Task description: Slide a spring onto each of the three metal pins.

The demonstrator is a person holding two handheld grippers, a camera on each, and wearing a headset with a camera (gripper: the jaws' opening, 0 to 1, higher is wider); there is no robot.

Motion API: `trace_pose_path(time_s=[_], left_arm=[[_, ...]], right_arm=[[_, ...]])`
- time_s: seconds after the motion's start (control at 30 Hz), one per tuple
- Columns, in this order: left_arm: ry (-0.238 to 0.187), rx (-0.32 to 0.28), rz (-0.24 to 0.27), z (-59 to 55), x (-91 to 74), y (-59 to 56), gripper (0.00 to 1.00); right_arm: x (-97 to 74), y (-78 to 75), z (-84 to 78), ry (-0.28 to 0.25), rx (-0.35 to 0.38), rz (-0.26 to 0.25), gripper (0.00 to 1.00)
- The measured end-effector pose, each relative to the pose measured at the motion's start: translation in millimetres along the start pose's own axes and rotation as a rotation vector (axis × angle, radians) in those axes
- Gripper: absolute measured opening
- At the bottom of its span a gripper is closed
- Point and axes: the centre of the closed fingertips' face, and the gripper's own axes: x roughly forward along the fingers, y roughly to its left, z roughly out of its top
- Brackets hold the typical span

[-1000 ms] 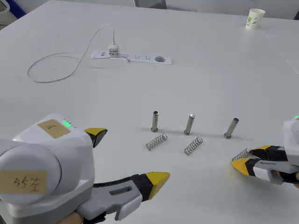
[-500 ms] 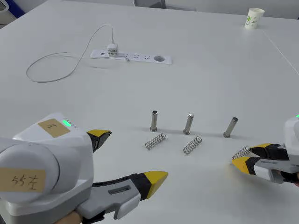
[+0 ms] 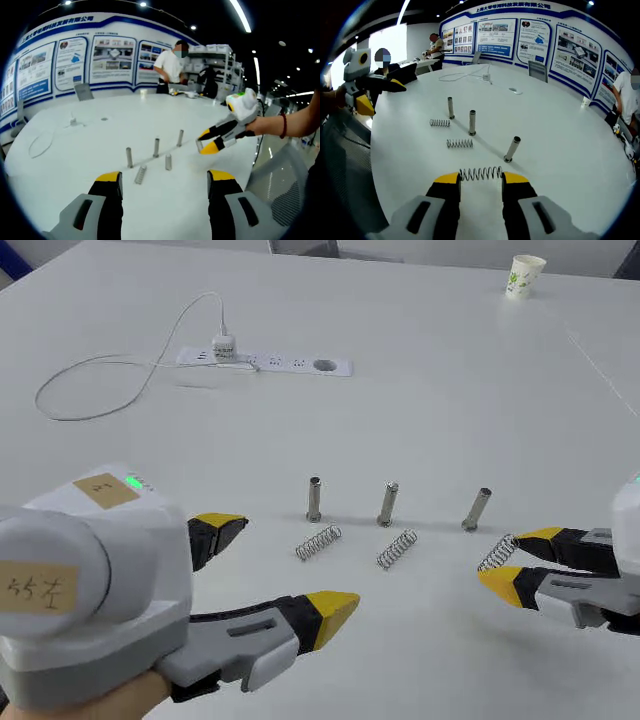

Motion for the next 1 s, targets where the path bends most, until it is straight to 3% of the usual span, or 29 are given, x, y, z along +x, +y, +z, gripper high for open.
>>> trace_pose_path(time_s=[0.5, 0.6, 0.87, 1.0], left_arm=[[0.049, -0.103, -0.137, 5.4, 16.4, -17.4, 0.57], [0.083, -0.114, -0.165, 3.1, 20.0, -21.3, 0.55], [0.074, -0.166, -0.217, 11.8, 27.3, -26.3, 0.48], [0.094, -0.201, -0.236, 11.1, 31.7, -28.7, 0.46]], right_arm=[[-2.6, 38.3, 26.3, -0.109, -0.133, 0.13, 0.33], [-2.7, 44.8, 30.6, -0.124, -0.153, 0.151, 0.33], [-5.9, 61.8, 43.5, -0.169, -0.224, 0.197, 0.33], [-7.4, 70.1, 48.1, -0.181, -0.253, 0.226, 0.33]])
